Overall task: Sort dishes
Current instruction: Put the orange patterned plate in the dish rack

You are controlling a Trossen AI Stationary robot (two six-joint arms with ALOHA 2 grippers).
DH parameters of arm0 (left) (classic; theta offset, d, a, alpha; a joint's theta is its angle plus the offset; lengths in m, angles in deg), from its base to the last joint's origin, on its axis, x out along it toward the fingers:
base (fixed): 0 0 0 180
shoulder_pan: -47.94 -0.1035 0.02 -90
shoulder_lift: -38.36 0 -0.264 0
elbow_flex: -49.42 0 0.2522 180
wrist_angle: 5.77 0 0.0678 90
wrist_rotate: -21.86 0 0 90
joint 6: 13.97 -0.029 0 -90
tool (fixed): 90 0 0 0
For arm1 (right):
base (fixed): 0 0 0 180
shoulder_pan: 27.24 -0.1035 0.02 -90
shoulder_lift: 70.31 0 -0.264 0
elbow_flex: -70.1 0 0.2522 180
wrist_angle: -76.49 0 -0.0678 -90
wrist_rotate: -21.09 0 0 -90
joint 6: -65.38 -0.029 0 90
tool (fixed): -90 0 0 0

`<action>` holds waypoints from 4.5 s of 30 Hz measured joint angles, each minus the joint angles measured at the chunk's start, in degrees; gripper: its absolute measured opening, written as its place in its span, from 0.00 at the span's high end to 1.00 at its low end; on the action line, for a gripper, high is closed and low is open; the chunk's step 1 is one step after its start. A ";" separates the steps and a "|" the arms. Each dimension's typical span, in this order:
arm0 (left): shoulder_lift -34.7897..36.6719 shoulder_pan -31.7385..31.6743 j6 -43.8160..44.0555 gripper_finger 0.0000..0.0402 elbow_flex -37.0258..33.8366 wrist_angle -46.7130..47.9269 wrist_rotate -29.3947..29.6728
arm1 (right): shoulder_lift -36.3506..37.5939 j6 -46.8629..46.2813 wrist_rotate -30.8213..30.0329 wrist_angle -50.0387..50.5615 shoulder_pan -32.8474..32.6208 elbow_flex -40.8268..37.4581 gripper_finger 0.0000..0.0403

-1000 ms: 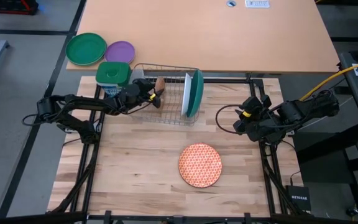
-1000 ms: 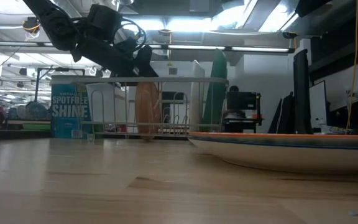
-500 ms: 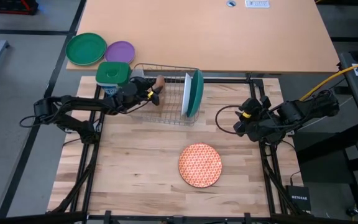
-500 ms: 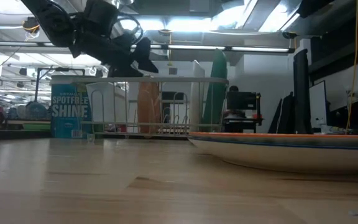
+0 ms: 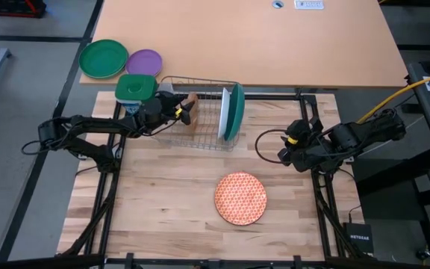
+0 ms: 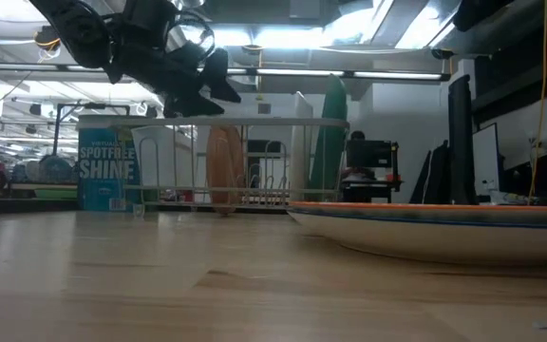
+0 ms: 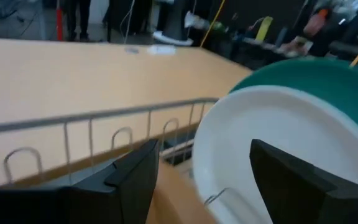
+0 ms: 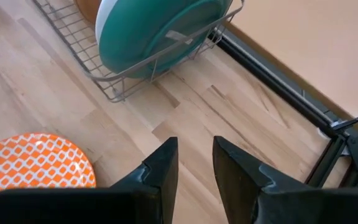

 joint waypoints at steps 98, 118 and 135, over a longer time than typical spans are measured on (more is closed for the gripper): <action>-28.50 48.81 -62.74 0.50 3.70 1.28 -18.64 | -37.72 -8.13 30.32 -57.06 -0.07 -17.04 0.74; -29.51 49.96 -63.48 0.50 6.91 3.52 -17.62 | -39.01 -7.69 28.45 -62.20 -0.09 -17.16 0.74; -29.16 52.93 -63.22 0.50 6.93 4.63 -9.81 | -41.70 -7.65 27.68 -62.60 -0.09 -17.07 0.74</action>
